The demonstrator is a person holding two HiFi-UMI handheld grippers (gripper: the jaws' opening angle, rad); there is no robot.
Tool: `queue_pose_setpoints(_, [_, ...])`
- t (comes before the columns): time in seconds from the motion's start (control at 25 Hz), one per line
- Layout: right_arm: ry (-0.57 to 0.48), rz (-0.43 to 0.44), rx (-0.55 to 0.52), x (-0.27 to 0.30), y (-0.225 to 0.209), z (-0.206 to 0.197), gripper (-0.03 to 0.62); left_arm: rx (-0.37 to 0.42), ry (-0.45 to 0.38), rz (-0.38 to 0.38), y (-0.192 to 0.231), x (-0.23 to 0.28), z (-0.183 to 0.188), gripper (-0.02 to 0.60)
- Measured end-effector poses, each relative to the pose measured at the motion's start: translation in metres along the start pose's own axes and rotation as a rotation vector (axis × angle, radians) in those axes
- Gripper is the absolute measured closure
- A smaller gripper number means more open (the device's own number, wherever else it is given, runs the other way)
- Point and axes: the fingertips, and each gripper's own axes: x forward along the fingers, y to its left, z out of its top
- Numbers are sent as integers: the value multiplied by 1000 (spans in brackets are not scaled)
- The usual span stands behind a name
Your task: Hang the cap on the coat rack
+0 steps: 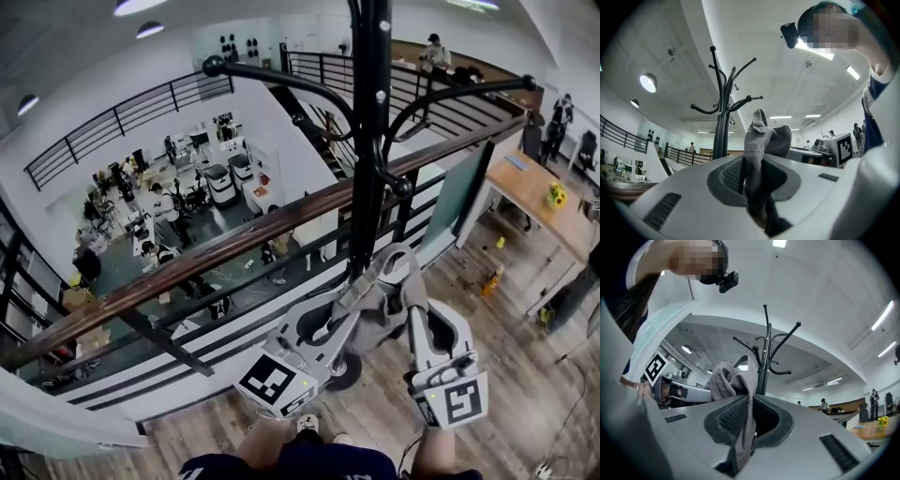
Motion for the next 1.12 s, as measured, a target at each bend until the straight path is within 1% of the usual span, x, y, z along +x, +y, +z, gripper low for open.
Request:
queue_pose_setpoints(0.2, [-71, 12, -23, 10, -4, 25, 559, 35, -35, 10, 4, 7, 24, 517])
queue_pose_setpoints(0.36, [-122, 33, -17, 17, -2, 44, 559, 65, -55, 20, 7, 7, 38, 517])
queue_pose_setpoints(0.56, [-164, 32, -12, 23, -9, 55, 559, 55, -101, 26, 13, 12, 48, 515])
queue_pose_setpoints(0.72, [-150, 10, -25, 37, -23, 61, 557, 70, -103, 35, 23, 25, 59, 516])
queue_pose_setpoints(0.96, [-175, 10, -2, 48, -33, 68, 557, 59, -129, 41, 32, 34, 70, 516])
queue_pose_setpoints(1.12, [-169, 6, 18, 62, -39, 64, 557, 34, -110, 53, 46, 43, 69, 515])
